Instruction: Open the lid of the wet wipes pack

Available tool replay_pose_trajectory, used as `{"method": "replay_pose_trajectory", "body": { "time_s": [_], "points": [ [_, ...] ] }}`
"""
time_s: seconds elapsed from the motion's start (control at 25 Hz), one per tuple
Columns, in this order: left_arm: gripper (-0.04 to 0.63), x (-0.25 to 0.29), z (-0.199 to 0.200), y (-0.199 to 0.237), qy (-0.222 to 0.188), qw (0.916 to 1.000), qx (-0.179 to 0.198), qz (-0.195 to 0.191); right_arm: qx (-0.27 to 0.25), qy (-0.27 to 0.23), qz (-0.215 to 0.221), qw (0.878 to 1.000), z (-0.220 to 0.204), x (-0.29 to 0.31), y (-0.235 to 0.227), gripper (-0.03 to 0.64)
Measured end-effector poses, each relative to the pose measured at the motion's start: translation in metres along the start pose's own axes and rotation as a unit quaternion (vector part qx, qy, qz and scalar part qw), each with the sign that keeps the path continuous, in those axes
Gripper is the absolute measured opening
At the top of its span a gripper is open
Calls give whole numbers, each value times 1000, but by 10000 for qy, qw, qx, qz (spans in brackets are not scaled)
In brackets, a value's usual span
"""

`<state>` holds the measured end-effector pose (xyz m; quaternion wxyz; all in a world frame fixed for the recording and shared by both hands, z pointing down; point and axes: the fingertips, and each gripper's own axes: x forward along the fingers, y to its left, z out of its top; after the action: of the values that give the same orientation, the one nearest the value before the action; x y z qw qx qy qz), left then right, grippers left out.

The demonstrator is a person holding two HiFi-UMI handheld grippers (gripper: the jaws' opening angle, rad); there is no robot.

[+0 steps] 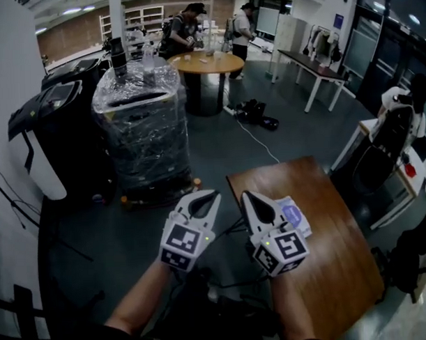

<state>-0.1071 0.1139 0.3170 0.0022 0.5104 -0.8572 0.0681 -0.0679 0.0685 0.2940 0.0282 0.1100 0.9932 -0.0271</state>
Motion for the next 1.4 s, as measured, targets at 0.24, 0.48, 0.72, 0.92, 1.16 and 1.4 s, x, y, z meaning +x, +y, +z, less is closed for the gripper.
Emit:
{"method": "replay_pose_trajectory", "body": {
  "time_s": [0.24,0.48,0.72,0.92,1.16,1.4],
  "points": [
    [6,30,0,-57,6,9970,48,-773,9,14,-803,9968,-3,-53,-39,11],
    [6,57,-3,-112,12,9880,115,-1541,-17,10,-1555,9878,-8,-102,-71,11],
    [6,76,-9,-160,61,9751,184,-2209,-10,40,-2235,9747,-15,-147,-95,11],
    [6,89,-21,-183,198,9653,199,-2595,31,149,-2675,9634,-23,-168,-110,11],
    [6,112,-47,-198,438,9535,318,-2964,176,386,-3066,9509,-44,-177,-130,11],
    [6,152,-85,-189,699,9373,455,-3384,266,727,-3358,9387,-80,-157,-155,11]
  ]
}}
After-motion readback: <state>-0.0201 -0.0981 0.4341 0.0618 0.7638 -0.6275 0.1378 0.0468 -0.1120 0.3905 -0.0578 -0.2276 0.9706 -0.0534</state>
